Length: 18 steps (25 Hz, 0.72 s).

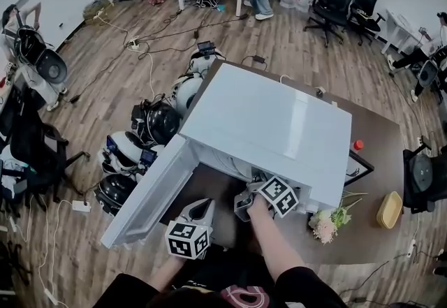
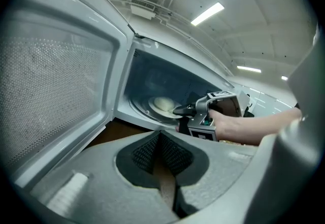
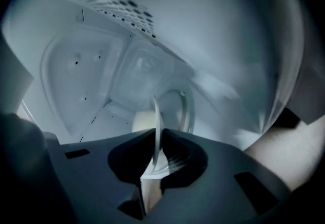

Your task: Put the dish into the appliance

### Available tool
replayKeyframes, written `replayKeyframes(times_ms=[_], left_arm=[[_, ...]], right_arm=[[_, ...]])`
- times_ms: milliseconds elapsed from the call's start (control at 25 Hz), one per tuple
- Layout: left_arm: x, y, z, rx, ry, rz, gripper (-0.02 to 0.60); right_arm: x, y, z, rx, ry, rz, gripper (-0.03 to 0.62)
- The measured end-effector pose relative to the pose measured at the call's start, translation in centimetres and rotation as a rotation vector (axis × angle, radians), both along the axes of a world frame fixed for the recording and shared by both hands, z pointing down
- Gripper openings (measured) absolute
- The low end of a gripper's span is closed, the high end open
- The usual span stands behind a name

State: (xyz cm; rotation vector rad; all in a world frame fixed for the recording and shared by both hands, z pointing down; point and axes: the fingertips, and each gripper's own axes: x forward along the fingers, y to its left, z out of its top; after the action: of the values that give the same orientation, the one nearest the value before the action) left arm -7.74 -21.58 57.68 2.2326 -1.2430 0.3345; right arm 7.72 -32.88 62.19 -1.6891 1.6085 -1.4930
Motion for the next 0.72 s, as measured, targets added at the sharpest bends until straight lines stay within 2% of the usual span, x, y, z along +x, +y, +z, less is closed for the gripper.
replayKeyframes(times_ms=[160,240,280,480,600,720], left_arm=[[0.1,-0.1,0.2,0.001,-0.009,0.000,0.009],[0.1,-0.2,0.3,0.002,-0.009,0.001,0.009],[0.2,-0.2,0.3,0.001,-0.009,0.002,0.009],[0.2,-0.3,0.5,0.000,-0.006,0.007,0.009],[0.4,-0.4,0.4,0.001,-0.009,0.013,0.009],[0.5,-0.3,0.4,0.002,-0.015,0.018,0.009]], right_arm=[[-0.1,0.0,0.3,-0.002,0.040,-0.019,0.052],[-0.6,-0.2,0.1,0.020,0.092,-0.059,0.066],[-0.9,-0.3,-0.1,0.035,0.125,-0.091,0.084],[-2.6,-1.1,-1.0,0.081,0.250,-0.236,0.258],[-3.5,-1.1,-1.0,0.082,0.330,-0.328,0.288],[-4.3,-0.5,-0.4,0.061,0.466,-0.423,0.311]])
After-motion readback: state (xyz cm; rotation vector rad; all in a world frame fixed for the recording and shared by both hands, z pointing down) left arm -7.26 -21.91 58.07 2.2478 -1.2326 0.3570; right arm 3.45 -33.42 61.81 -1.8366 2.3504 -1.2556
